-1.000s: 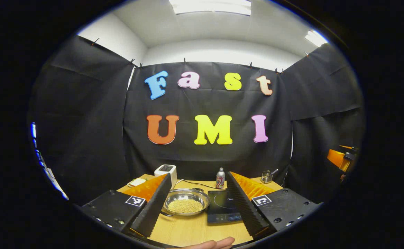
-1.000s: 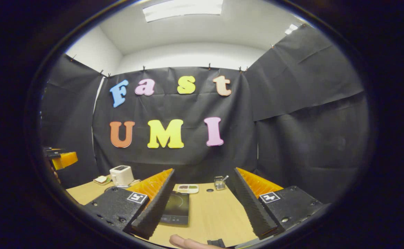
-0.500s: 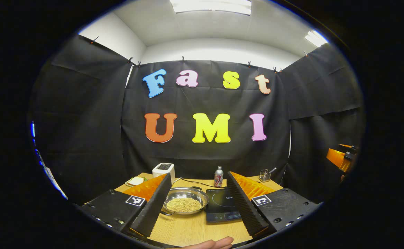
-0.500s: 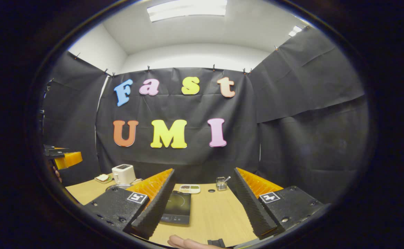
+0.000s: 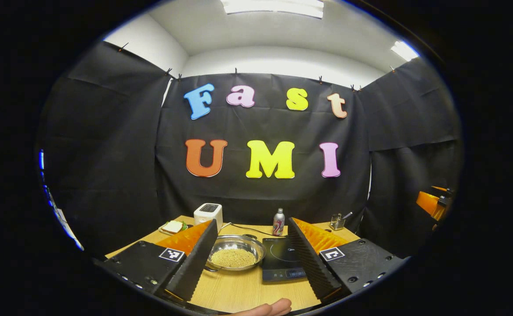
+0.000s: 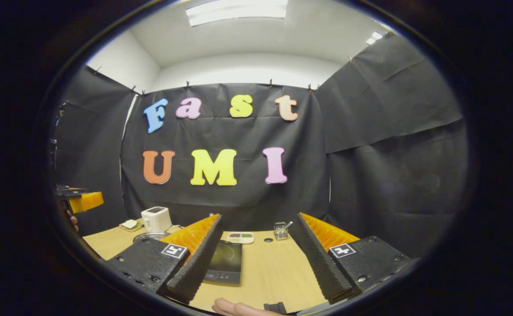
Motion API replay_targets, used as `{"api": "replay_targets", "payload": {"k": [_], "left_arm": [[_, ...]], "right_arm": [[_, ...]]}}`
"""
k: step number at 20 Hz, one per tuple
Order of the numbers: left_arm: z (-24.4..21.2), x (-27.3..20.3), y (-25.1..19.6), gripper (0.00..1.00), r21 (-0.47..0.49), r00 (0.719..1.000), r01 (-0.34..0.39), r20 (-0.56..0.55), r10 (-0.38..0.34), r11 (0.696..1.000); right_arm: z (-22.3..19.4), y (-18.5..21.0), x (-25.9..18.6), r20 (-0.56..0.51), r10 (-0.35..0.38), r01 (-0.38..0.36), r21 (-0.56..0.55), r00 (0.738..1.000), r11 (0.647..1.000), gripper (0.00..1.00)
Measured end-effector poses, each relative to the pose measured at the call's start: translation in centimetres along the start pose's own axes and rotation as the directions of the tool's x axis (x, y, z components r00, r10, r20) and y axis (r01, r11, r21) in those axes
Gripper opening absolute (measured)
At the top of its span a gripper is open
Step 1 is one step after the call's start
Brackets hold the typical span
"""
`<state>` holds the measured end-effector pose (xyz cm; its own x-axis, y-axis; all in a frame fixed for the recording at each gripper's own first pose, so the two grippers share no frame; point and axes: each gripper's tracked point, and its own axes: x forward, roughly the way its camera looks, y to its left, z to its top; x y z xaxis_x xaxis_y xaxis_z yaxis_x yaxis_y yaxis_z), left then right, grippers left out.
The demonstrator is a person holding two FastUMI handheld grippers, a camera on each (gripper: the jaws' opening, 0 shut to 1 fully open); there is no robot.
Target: First push the handle of the pot to place it horizontally, then grasp the pot with both hands and set it on the induction cooktop.
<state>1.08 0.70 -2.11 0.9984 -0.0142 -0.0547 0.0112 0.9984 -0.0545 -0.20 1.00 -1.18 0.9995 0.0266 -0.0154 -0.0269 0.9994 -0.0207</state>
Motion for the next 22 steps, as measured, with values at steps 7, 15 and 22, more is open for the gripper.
{"api": "replay_targets", "payload": {"k": [7, 15, 22], "left_arm": [[-2.3, 2.6, 1.5, 0.83, -0.066, 0.998, 0.007, -0.057, -0.011, 0.998], [-9.7, 6.2, 3.8, 0.01, -0.002, 0.960, -0.014, -0.279, 0.013, 1.000], [-17.1, 9.4, 5.5, 0.00, -0.029, 0.879, -0.012, -0.476, -0.003, 1.000]], "right_arm": [[-0.5, 0.2, 0.4, 0.001, 0.004, -0.004, -0.002, 1.000, 1.000, 1.00], [-2.2, 0.4, 1.1, -0.023, 0.002, -0.002, 0.001, 1.000, 1.000, 1.00], [-4.2, 0.1, 3.9, -0.075, -0.017, 0.017, 0.002, 0.997, 1.000, 1.00]]}}
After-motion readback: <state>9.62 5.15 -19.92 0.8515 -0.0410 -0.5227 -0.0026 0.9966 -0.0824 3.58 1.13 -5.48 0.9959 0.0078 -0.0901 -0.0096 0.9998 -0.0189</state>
